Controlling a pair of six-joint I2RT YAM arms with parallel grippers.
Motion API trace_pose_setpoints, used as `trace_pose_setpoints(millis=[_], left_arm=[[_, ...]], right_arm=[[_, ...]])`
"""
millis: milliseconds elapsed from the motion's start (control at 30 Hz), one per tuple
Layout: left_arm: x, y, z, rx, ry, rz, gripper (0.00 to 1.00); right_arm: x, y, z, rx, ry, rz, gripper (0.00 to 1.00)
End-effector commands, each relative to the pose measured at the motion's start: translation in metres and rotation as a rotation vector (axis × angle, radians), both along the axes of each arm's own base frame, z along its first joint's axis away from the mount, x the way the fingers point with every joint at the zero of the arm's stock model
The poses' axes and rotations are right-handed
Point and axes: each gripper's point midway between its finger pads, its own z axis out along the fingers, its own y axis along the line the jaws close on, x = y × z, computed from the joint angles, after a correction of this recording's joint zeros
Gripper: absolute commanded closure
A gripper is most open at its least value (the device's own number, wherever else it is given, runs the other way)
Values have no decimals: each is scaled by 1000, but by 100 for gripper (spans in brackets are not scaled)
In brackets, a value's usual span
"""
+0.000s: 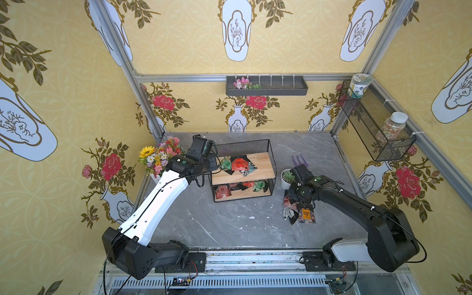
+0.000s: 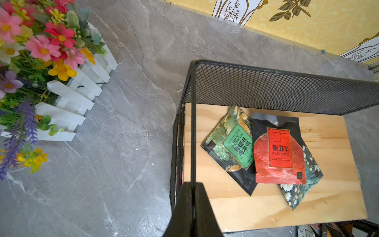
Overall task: Remove the tea bags from the shelf
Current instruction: Place the tea bag at the center of the board, then pick up the tea bag from the shelf.
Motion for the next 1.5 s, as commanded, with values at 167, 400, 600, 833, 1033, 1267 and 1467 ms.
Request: trace_pose_setpoints(millis=[167, 400, 600, 833, 1033, 1267, 1467], left_arm=[[7, -3, 7, -15, -34, 0, 100], [7, -2, 9, -17, -39, 1, 100], [7, -3, 9, -20, -38, 0, 100], [6, -3, 10, -26, -40, 4, 100], [5, -3, 10, -27, -40, 5, 100], [6, -4, 8, -30, -40, 4, 100], [6, -4, 7, -30, -39, 4, 100]], right_arm=[[-3, -2, -3, -7, 11, 12, 61], [-7, -6, 4, -32, 23, 6, 51], [-14, -11, 11, -48, 28, 6, 47], [-10, -10, 49, -104, -71, 42, 48], [-1, 19, 133, -261, -281, 163, 48], [19, 78, 196, -240, -430, 313, 41], [42, 157, 206, -173, -433, 520, 35]])
